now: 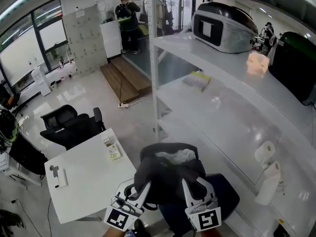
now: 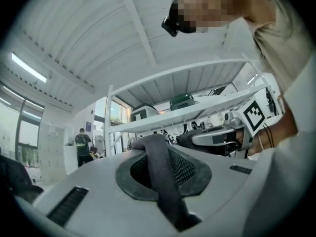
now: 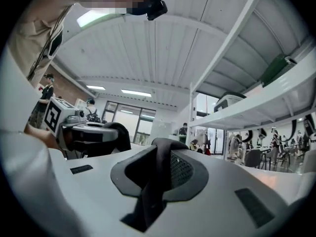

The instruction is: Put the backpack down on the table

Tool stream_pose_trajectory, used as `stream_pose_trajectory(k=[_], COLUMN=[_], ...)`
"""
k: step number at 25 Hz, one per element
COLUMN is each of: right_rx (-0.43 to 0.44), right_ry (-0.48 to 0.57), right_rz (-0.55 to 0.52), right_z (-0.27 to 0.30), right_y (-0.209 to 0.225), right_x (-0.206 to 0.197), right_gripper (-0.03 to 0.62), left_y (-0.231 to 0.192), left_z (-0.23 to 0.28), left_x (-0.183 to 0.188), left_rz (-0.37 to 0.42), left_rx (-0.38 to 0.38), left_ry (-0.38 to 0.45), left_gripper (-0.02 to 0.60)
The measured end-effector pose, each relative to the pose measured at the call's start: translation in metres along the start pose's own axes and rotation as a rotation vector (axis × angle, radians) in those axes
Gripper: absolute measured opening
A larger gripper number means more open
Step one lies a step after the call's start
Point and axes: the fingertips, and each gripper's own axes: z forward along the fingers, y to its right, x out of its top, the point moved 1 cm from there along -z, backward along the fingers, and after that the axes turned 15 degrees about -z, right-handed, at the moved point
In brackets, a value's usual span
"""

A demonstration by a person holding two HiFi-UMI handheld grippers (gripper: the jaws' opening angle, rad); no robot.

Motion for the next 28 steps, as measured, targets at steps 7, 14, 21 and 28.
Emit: stream_pose_trajectory(k=[7,14,21,28], right_rx=[0.181,0.381,0.539,0.650], right_ry=[0.127,0.214,0.244,0.238], right_rz=[0.019,0.062,0.091,0.067], right_z=[0.075,0.142,0.199,0.253], right_y=[-0.100,-0.210,-0.317,-0.408], right_x=[0.068,0.117,0.138,0.141], right_gripper=[0.069,0.069,0.071,0.071], left_y=[-0.079,-0.153,-0.228,-0.305], left_z=[-0.110,-0.214,-0.302,-0.370], left_x=[0.045,0.073,0.074,0.057], left_rz=[0.101,0.151,0.123,0.043], left_rx=[0.184,0.396,0.570,0.703], left_ry=[0.017,0.038,0.027,0.063], left_gripper=[0.048,0.048,0.048,0.048])
